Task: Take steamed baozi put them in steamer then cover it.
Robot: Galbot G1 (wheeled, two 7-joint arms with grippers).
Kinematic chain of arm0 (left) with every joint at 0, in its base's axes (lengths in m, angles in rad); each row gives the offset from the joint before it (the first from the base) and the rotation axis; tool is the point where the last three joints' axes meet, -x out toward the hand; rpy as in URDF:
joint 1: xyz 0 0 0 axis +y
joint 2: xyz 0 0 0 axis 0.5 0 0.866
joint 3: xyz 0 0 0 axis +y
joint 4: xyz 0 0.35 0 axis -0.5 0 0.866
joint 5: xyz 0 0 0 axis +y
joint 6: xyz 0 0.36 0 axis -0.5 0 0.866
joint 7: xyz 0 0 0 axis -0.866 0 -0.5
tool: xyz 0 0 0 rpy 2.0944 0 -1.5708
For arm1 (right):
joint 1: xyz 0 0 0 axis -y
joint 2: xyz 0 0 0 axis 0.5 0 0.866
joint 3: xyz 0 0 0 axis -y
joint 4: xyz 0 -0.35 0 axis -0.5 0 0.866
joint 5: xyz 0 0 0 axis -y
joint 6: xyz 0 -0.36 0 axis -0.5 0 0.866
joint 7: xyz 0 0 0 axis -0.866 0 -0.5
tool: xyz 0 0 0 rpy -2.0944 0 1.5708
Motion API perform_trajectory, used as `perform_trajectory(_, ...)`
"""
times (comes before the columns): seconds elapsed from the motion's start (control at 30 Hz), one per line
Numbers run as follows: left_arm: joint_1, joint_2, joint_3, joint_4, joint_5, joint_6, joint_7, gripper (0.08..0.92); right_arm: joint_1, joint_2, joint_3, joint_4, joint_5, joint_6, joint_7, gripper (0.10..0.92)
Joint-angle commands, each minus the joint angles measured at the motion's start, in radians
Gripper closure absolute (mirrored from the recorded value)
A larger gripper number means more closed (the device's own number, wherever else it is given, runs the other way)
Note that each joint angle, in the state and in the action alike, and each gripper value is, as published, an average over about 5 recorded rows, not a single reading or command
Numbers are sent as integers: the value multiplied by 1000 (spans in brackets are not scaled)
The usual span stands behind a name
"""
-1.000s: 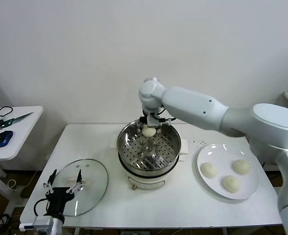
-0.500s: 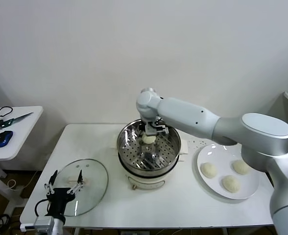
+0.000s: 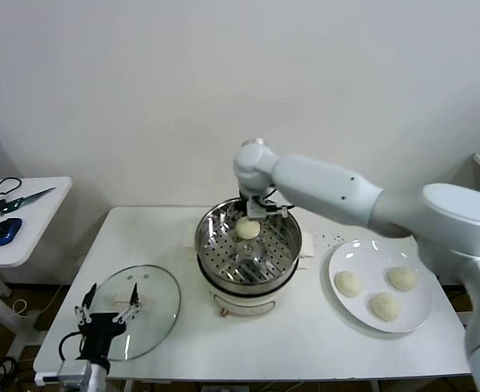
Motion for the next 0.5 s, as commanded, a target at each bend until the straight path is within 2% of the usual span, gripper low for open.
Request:
perform_trajectory(0.03,-1,2,0,-6,1,3,0,177,145,-180,-65,74,278,-159,62,203)
perform_trajectory(0.13,-2,4,3,-10,1,5,0,177,189,-270,-129,93,457,-334,110,203)
perform_trajectory(0.33,0,3,9,-18,3,7,1,177,194,-435,-205,126,784,-671,99,203)
perform_trajectory(0.5,4,1,8,-20,-13,8,2,177,105,-552,-197,103,861,-750,35,203)
